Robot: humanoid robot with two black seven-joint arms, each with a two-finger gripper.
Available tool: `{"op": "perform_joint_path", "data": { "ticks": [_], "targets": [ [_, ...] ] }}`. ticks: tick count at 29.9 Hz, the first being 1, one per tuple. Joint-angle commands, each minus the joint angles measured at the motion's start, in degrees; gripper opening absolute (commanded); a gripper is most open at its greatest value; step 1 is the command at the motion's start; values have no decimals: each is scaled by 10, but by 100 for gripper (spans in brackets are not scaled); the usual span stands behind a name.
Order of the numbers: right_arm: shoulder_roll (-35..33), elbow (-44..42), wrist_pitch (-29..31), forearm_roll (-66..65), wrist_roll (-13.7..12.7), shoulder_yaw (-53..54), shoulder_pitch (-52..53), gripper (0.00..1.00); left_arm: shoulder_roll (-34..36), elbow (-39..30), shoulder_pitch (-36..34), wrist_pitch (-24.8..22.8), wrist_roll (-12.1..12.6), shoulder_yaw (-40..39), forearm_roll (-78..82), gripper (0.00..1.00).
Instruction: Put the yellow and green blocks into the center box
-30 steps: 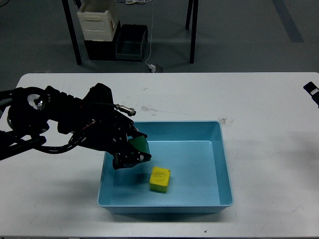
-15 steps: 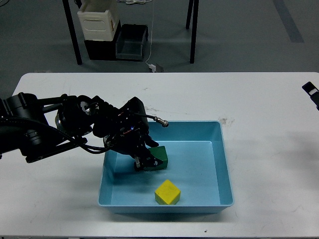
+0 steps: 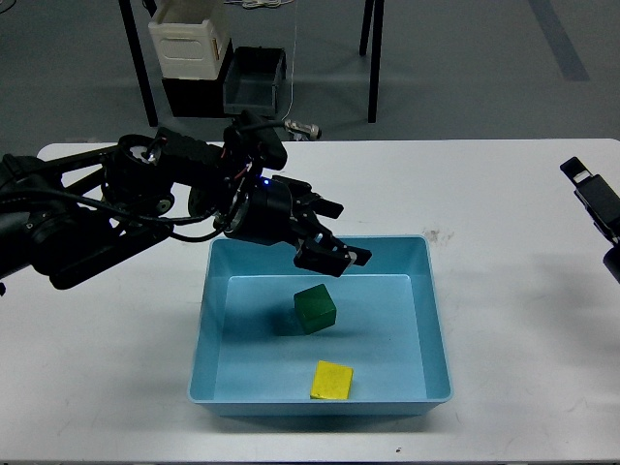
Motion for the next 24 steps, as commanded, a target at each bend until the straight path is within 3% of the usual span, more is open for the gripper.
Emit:
{"op": "perform_joint_path", "data": {
  "ticks": [1, 4, 6, 8, 11, 13, 17, 24],
  "targets": [
    [57, 23, 8, 60, 0, 39, 3, 100, 4, -21, 92, 0, 0, -141, -242, 100],
    [81, 39, 29, 157, 0, 40, 26, 100, 14, -39, 169, 20, 0, -241, -384, 100],
    [91, 40, 65, 239, -32, 45, 42, 100, 12, -40, 227, 52, 0, -300, -467, 100],
    [102, 40, 111, 333, -56, 57, 53, 100, 14, -41, 272, 67, 32, -334, -541, 100],
    [113, 39, 191, 466, -92, 89, 55, 100, 23, -51, 318, 73, 43, -361, -623, 100],
    [121, 40, 240, 552, -120, 105, 48, 100, 31, -67, 346, 88, 66, -373, -660, 100],
    [124, 53, 295, 690, -150, 129, 0, 100, 23, -106, 418, 175, 152, -407, -788, 100],
    [131, 128, 339, 742, -185, 203, -129, 100, 9, -132, 492, 183, 157, -413, -1144, 100]
  ]
}}
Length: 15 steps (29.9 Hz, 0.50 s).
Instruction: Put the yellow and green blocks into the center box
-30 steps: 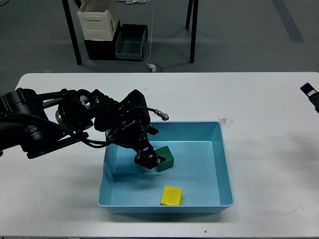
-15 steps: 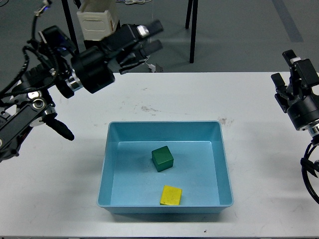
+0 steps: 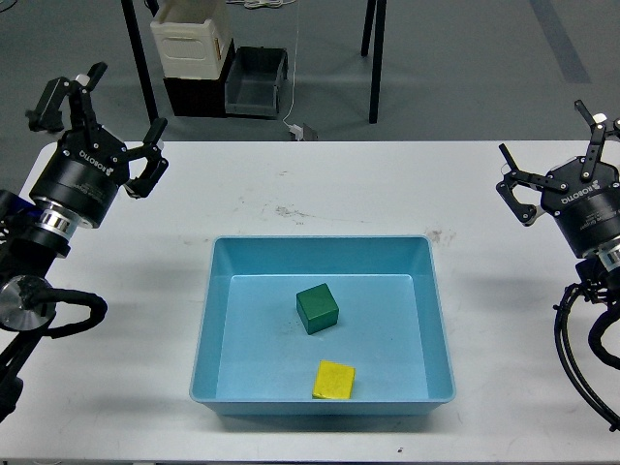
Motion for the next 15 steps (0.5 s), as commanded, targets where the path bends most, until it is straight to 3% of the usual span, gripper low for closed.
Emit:
{"op": "perform_joint_path", "data": {
  "ticks": [1, 10, 15],
  "targets": [
    [13, 31, 13, 16, -13, 37, -69, 100, -5, -11, 38, -7, 0, 0, -173, 100],
    [31, 71, 11, 105, -13, 119, -161, 100, -80, -59, 140, -25, -1, -17, -204, 100],
    [74, 75, 9, 131, -13, 178, -194, 100, -152, -64, 172, -41, 0, -45, -204, 100]
  ]
}}
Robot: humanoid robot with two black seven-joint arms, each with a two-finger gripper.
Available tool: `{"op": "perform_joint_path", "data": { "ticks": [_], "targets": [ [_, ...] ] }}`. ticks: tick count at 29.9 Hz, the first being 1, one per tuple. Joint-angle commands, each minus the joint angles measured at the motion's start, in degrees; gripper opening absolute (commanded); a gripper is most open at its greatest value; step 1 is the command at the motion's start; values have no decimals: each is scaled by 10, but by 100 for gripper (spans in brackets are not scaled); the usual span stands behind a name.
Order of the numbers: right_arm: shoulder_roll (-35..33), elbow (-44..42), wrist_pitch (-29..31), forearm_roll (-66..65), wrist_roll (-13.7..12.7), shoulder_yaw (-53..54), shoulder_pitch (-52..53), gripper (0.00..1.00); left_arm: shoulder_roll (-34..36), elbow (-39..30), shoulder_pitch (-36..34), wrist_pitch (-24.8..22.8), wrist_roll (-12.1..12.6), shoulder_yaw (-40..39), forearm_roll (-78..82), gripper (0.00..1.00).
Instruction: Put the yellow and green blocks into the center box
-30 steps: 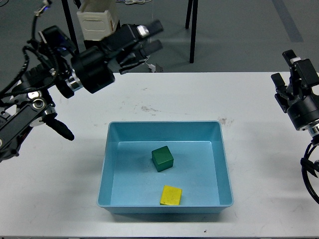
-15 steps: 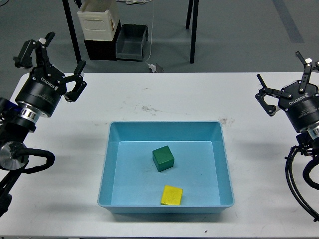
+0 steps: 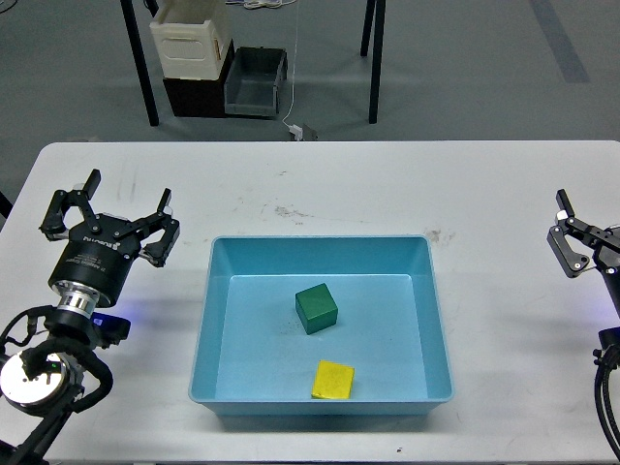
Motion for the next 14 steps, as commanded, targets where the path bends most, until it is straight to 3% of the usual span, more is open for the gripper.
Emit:
{"op": "perform_joint_path", "data": {
  "ticks": [1, 8, 14],
  "targets": [
    [33, 4, -1, 10, 0, 46, -30, 100, -49, -6, 23, -14, 1, -16, -1, 100],
    [86, 6, -2, 10, 1, 85, -73, 100, -81, -9, 30, -16, -1, -17, -1, 100],
    [88, 5, 3, 7, 6, 84, -88, 100, -82, -9, 30, -16, -1, -23, 0, 100]
  ]
}}
